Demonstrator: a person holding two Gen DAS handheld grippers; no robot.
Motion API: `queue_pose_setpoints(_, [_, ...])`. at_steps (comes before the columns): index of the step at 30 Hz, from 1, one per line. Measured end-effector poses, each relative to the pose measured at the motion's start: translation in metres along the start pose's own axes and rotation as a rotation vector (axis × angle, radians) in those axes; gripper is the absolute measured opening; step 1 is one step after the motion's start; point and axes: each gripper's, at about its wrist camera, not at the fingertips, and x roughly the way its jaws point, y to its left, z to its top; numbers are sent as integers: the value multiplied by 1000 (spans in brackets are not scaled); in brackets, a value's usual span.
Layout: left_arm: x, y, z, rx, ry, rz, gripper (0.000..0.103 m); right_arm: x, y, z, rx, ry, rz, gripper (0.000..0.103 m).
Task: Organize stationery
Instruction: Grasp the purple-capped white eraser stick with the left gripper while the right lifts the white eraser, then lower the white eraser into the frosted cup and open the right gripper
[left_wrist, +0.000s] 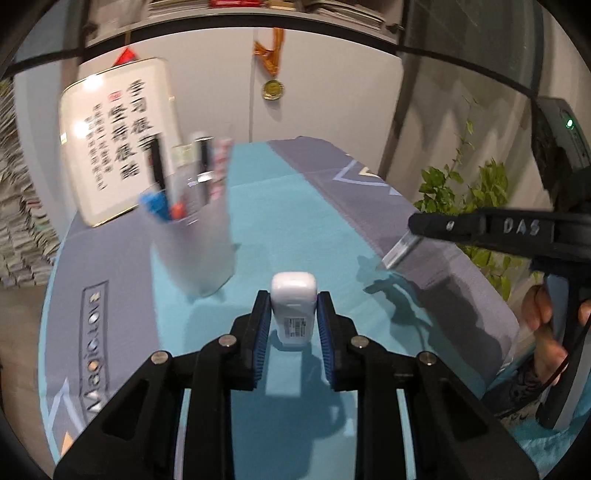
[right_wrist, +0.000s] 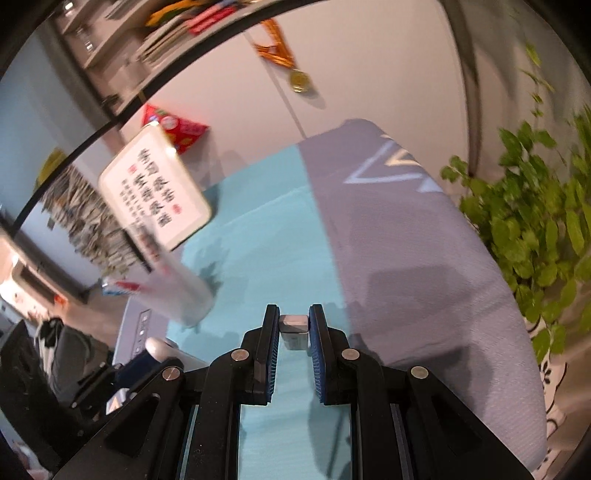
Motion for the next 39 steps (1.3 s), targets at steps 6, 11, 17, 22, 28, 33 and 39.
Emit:
queue_pose_setpoints(6, [-27, 28, -15, -54, -41, 52, 23, -8, 48, 5, -104, -26, 23, 17])
queue_pose_setpoints(11, [-48, 47, -19, -86, -87, 87, 23, -9, 82, 9, -177, -41, 54, 17])
queue_pose_setpoints(17, [-57, 66, -19, -126, -111, 106, 23, -12, 113, 30, -208, -83, 94, 17])
queue_pose_setpoints(22, [-62, 73, -22, -143, -121, 110, 23, 2, 142, 50, -239, -93, 107, 17])
queue_pose_setpoints(28, [-67, 84, -23, -157, -133, 120, 23, 37, 162, 53, -271, -19, 110, 17])
queue_pose_setpoints(33, [-65, 92, -24, -175, -133, 126, 23, 58, 160, 52, -251, 30, 88, 17])
queue_pose_setpoints(39, [-61, 94, -24, -174, -125, 116, 23, 69, 154, 51, -237, 53, 59, 17])
